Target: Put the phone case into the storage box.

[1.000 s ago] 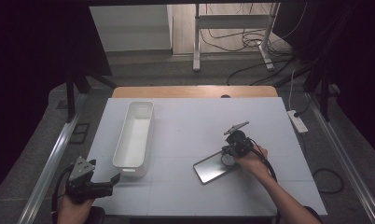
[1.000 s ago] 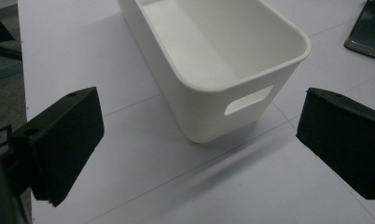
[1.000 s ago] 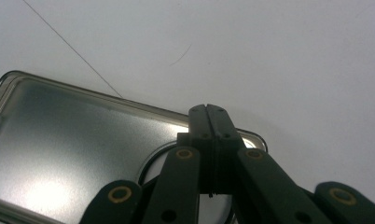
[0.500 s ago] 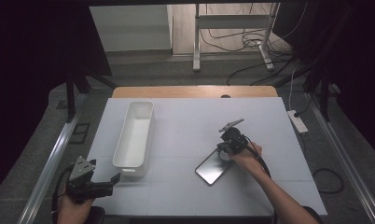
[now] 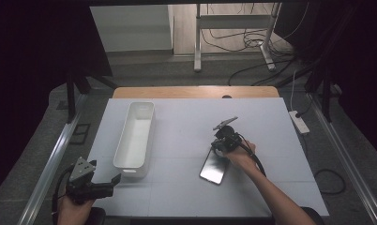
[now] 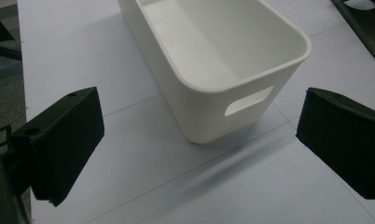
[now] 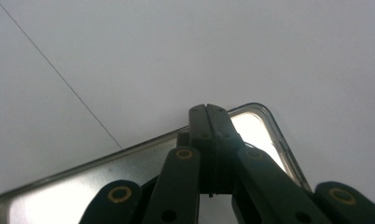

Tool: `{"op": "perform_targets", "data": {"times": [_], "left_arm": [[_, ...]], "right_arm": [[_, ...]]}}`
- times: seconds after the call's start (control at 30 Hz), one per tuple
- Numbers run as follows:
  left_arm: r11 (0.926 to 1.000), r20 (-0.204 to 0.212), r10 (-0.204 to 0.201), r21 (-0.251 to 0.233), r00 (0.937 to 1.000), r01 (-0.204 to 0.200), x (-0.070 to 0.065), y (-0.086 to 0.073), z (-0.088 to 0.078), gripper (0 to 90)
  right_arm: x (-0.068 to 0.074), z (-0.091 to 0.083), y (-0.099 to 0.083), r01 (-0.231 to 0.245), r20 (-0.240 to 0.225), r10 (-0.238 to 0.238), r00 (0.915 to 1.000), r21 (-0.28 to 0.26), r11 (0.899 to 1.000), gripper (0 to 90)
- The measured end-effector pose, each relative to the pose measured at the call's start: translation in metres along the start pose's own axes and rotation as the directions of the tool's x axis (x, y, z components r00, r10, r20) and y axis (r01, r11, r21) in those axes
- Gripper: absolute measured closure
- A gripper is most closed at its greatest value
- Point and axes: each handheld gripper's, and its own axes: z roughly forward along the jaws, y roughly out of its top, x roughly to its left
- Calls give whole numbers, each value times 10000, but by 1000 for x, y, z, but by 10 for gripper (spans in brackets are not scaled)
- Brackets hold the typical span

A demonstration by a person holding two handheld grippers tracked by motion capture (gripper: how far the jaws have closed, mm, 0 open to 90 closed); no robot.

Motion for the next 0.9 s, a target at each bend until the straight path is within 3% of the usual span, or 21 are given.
{"op": "perform_targets", "data": {"times": [0.27, 0.43, 0.6, 0.7, 0.9], "left_arm": [[10000, 7, -13, -18, 10000, 13, 0, 0, 0, 16], [10000, -19, -14, -8, 10000, 14, 0, 0, -1, 16], [10000, -15, -42, -29, 10000, 42, 0, -1, -1, 16], [10000, -53, -6, -7, 10000, 6, 0, -1, -1, 16], [10000, -64, 3, -10, 10000, -3, -1, -1, -1, 16]], "right_arm": [[8, 8, 9, 78, -245, -79, 9997, -67, 9999, 897], [16, 11, 13, 363, -322, -364, 9988, -53, 9993, 897], [18, 1, 10, 485, -430, -487, 9979, -71, 9988, 896], [21, -8, 4, 729, -497, -732, 9961, -73, 9973, 896], [26, -24, -11, 751, -606, -751, 9953, -18, 9972, 892]]}}
